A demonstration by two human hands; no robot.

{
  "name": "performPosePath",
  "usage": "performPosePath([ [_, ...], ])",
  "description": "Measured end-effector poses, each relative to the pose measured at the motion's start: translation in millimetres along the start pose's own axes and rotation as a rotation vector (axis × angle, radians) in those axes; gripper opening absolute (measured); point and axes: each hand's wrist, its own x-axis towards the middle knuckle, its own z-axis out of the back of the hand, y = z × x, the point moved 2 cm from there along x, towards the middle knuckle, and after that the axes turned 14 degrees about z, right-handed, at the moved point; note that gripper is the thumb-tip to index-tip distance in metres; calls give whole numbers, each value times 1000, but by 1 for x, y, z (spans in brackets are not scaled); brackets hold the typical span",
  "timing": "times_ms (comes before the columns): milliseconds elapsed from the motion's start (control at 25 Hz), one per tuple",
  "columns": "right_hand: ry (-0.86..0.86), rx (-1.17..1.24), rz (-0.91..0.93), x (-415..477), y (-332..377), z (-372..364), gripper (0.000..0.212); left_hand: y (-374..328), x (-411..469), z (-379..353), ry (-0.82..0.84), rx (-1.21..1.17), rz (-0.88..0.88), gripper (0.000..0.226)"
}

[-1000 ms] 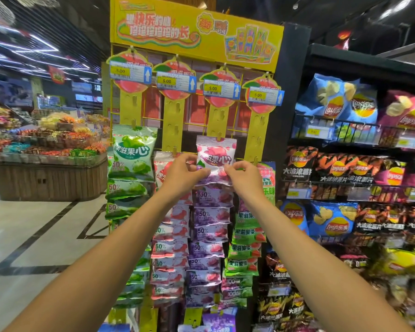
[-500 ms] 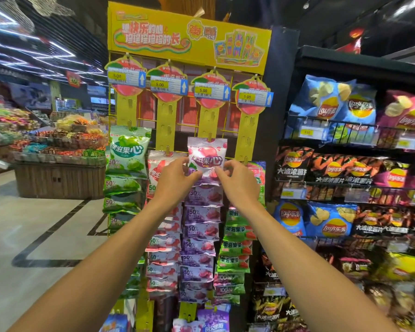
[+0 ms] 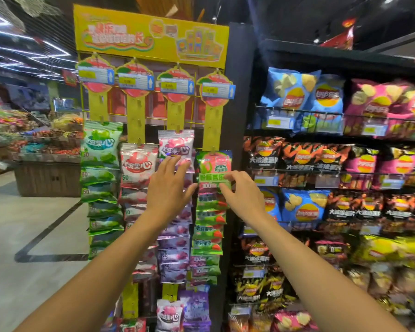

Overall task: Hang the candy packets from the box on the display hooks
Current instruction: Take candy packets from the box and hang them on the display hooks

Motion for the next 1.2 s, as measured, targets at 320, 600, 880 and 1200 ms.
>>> performPosePath([
  [320,92,-225,-90,-138,-114,82,36,-141,-102,-77,214,-38,-290,70],
  [600,203,-394,-384,-287,-208,171,39,-284,-207,-150,473,-132,-490,71],
  [880,256,-490,-683,-409,-277,238,44,-400,-291,-214,660,-199,-704,71],
  [1200,302,-513,-881,-485,-372,262,43,-500,-344,-311,853,-256,-812,71],
])
